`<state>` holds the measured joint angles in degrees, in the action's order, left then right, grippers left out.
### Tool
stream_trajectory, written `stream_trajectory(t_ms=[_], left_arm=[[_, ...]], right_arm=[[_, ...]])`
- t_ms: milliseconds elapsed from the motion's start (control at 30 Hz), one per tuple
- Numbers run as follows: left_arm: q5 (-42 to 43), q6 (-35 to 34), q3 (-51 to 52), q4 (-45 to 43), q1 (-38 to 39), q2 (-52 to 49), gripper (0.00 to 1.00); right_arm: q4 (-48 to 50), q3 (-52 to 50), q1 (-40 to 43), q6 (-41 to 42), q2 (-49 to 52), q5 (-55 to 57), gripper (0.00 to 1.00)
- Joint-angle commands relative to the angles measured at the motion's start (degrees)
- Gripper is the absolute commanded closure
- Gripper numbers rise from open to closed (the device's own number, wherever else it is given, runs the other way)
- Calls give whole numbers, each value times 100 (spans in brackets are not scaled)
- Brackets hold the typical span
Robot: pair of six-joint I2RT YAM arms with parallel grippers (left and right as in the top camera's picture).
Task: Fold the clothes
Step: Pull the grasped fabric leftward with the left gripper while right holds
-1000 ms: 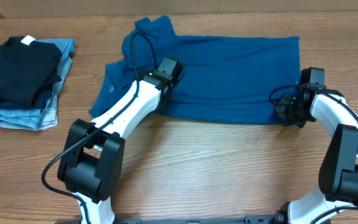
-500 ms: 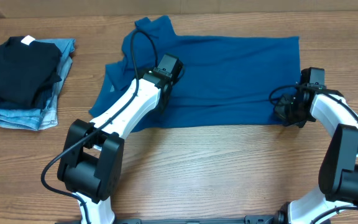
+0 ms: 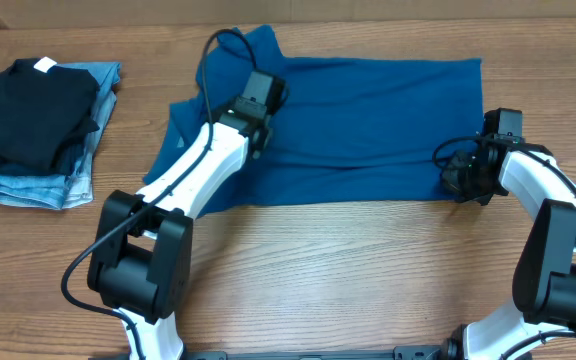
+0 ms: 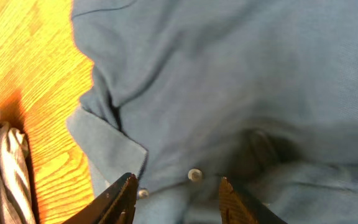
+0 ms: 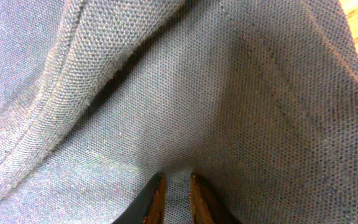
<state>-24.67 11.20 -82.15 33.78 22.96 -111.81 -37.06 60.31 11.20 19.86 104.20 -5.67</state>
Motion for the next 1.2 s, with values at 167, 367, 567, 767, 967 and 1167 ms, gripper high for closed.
stream_trajectory(t_ms=[167, 367, 567, 767, 967, 1167], left_arm=[[136, -136, -723, 903, -190, -164, 33], [1506, -138, -868, 2114, -149, -166, 25], [1550, -140, -223, 1969, -144, -168, 23], [1320, -155, 262, 1445, -144, -168, 22], [850, -245, 455, 1003, -153, -170, 23], [162, -267, 452, 684, -155, -170, 28]], right_arm=[[20, -35, 4, -39, 76, 105, 80], [28, -37, 4, -37, 76, 105, 75], [48, -37, 4, -37, 76, 105, 71], [59, -35, 4, -37, 76, 105, 71], [57, -35, 4, -37, 76, 105, 70], [55, -37, 4, -37, 76, 105, 69]])
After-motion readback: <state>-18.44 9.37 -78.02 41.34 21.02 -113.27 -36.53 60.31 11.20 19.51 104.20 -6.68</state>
